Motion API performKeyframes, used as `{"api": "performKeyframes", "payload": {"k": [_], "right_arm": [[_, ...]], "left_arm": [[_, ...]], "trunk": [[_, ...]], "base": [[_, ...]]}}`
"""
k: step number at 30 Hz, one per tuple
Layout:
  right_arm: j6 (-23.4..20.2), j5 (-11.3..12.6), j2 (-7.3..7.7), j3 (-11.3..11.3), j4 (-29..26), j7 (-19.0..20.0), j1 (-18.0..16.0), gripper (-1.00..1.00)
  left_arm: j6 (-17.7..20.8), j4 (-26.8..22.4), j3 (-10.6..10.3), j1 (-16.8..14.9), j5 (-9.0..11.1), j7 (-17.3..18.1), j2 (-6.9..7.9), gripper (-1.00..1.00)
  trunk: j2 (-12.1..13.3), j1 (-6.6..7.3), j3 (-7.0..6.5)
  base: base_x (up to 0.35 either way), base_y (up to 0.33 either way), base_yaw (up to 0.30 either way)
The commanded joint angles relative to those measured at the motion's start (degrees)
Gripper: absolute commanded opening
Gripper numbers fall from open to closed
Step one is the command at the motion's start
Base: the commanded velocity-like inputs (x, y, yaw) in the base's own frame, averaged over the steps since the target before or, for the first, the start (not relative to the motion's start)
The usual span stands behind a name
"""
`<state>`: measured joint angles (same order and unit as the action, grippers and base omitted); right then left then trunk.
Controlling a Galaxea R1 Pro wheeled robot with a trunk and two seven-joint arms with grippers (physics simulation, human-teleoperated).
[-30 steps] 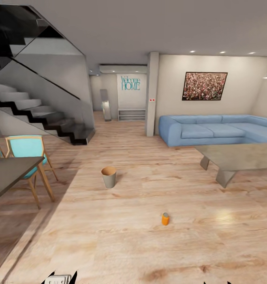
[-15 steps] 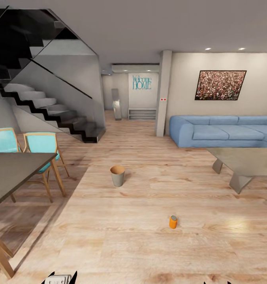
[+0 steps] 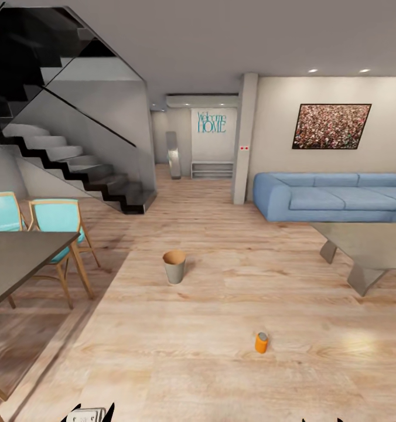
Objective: Put the three can of soda from the living room inside the tash can in the kitchen.
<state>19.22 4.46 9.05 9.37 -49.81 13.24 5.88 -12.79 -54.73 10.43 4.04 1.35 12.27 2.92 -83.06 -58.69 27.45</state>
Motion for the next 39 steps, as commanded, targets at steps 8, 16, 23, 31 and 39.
{"api": "performKeyframes", "payload": {"k": [8, 16, 23, 31, 39], "right_arm": [[0.0, 0.5, -0.04, 0.0, 0.0, 0.5, 0.0, 1.0], [0.0, 0.5, -0.02, 0.0, 0.0, 0.5, 0.0, 1.0], [0.0, 0.5, -0.04, 0.0, 0.1, 0.5, 0.0, 1.0], [0.0, 0.5, -0.02, 0.0, 0.0, 0.5, 0.0, 1.0], [0.0, 0.5, 0.0, 0.0, 0.0, 0.5, 0.0, 1.0]], "left_arm": [[0.0, 0.3, 0.1, -0.1, 0.2, 0.4, -0.02, 1.0], [0.0, 0.7, 0.1, -0.2, 0.2, 0.4, -0.02, 1.0], [0.0, 0.7, 0.1, -0.2, 0.2, 0.4, -0.02, 1.0], [0.0, 0.7, 0.1, -0.2, 0.2, 0.4, -0.02, 1.0], [0.0, 0.7, 0.1, -0.2, 0.1, 0.4, -0.02, 1.0]], "trunk": [[0.0, -0.04, 0.03], [0.0, -0.04, 0.18], [0.0, -0.04, 0.54], [0.0, -0.04, 0.69], [0.0, -0.04, 0.71]], "base": [[0.319, 0.005, 0.0], [0.29, 0.135, 0.027], [0.276, 0.177, 0.108], [0.246, 0.138, 0.042], [0.235, 0.05, 0.005]]}}
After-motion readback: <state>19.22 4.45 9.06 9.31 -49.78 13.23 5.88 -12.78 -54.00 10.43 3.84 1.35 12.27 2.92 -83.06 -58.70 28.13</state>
